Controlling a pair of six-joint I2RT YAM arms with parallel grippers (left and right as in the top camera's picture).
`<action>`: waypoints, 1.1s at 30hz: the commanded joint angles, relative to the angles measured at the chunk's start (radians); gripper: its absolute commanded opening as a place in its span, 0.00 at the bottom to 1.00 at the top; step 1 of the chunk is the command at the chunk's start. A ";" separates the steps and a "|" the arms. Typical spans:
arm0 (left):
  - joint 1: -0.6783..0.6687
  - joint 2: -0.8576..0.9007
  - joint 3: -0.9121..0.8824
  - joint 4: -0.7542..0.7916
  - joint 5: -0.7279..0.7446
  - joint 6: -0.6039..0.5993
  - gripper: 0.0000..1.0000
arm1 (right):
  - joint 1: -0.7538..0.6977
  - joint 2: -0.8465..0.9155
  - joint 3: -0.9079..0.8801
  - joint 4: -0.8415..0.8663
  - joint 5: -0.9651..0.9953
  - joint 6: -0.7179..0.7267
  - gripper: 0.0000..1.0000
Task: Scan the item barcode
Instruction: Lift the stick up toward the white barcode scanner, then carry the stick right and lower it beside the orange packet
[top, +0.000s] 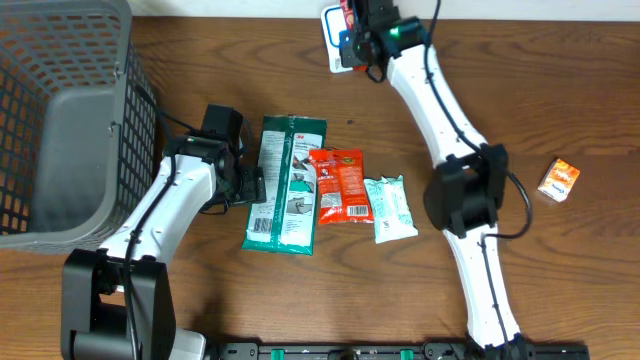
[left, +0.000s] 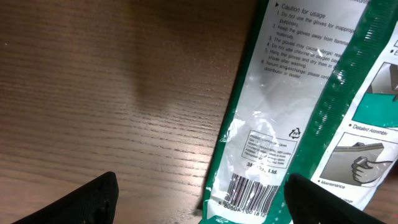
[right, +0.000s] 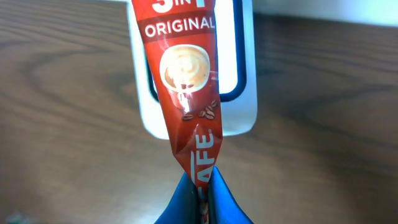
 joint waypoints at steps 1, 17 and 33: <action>0.000 -0.001 0.004 -0.003 -0.009 -0.002 0.86 | 0.000 0.052 0.020 0.039 0.035 0.011 0.01; 0.000 -0.001 0.004 -0.003 -0.009 -0.003 0.87 | 0.000 0.069 0.016 0.077 0.039 0.011 0.01; 0.000 -0.001 0.004 -0.003 -0.009 -0.003 0.86 | -0.002 -0.336 0.018 -0.330 0.040 -0.101 0.01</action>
